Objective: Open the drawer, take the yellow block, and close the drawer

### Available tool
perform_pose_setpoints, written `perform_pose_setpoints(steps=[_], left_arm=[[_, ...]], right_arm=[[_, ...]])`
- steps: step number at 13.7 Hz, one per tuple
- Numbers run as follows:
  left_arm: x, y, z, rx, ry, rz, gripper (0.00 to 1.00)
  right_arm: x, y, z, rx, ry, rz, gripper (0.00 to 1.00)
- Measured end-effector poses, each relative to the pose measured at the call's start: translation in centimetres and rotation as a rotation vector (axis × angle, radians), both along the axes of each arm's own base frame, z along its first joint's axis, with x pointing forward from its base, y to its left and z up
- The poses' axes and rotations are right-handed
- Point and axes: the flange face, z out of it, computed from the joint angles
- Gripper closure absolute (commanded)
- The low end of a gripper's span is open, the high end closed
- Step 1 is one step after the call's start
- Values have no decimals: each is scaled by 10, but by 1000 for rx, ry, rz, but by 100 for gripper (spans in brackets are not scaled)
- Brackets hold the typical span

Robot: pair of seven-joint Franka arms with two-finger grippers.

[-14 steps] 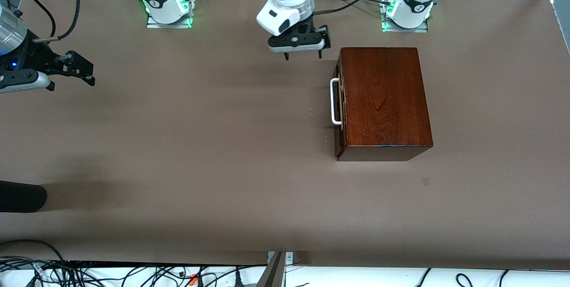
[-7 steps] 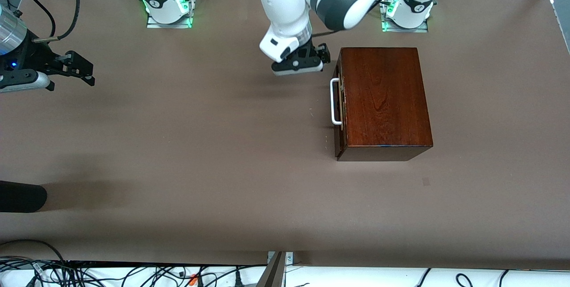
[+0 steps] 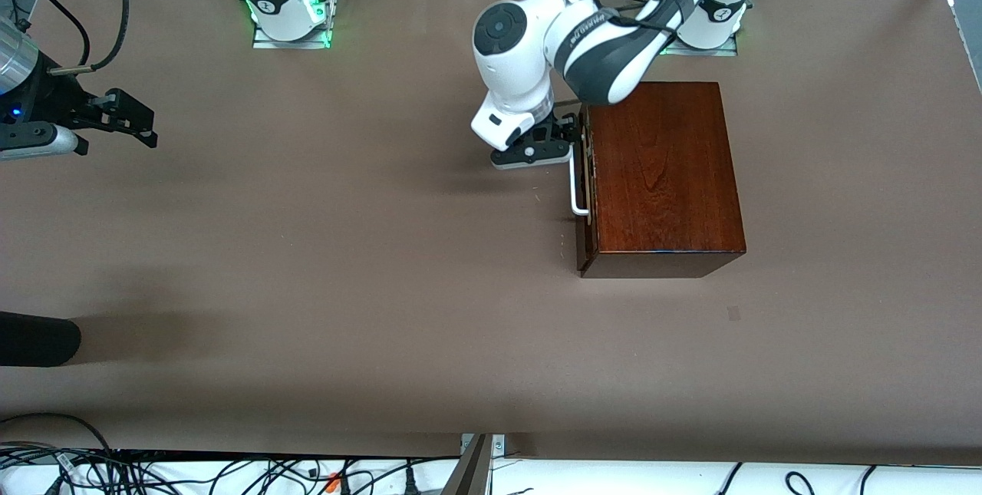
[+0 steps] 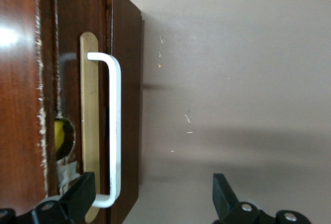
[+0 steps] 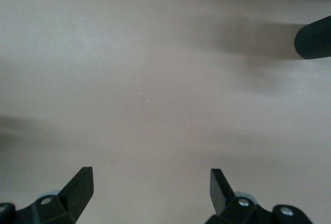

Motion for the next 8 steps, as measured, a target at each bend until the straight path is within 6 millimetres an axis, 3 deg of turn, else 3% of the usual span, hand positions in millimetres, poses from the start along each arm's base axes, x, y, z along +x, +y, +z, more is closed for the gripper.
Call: perform_pose_setpoints(steps=[3, 8], left_arm=[[3, 15, -24, 30, -11, -24, 0], [0, 20, -54, 53, 20, -76, 0]], right_arm=[[0, 0, 0, 0, 1, 0, 0], [0, 0, 0, 0, 1, 1, 0]])
